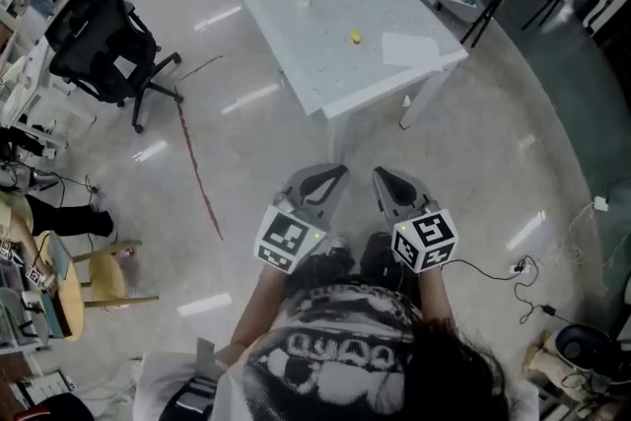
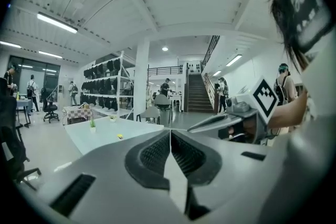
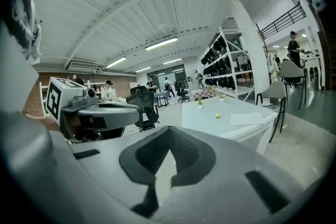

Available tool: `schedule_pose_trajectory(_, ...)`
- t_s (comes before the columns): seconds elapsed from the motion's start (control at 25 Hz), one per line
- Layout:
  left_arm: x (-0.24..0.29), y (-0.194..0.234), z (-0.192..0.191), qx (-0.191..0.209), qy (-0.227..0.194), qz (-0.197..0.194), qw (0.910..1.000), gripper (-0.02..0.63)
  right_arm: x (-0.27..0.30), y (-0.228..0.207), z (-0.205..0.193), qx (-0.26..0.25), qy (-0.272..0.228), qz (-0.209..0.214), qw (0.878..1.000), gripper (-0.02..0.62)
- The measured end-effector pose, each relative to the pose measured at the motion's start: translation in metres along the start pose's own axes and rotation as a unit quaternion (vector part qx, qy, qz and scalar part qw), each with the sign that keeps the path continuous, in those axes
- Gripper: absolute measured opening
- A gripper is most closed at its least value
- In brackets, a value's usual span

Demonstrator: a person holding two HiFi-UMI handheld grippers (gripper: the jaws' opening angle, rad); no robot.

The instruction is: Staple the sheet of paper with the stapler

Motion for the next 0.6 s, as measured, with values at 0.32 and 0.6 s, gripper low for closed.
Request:
schedule_pose_trajectory(0.32,0.039,0.026,-0.008,-0.019,0.019,0.010,0.9996,0.006,0.020,-0.050,0.002,0.018,0.014,-0.013,1.000,0.000)
schedule_pose_trajectory(0.6,0.117,0.050,-0.005,-0.025,0.037,0.033,0.9984,0.006,0.058,-0.137,0.010,0.010,0.032,-0.002,0.999,0.000)
Point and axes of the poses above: the fingertips, and each gripper's own axes: x forward along the fingers, y to its left, z out of its top, the point moved 8 cm from there along -x, backward along the fingers, and after that the axes turned 1 degree about x, right-handed, at the moved point
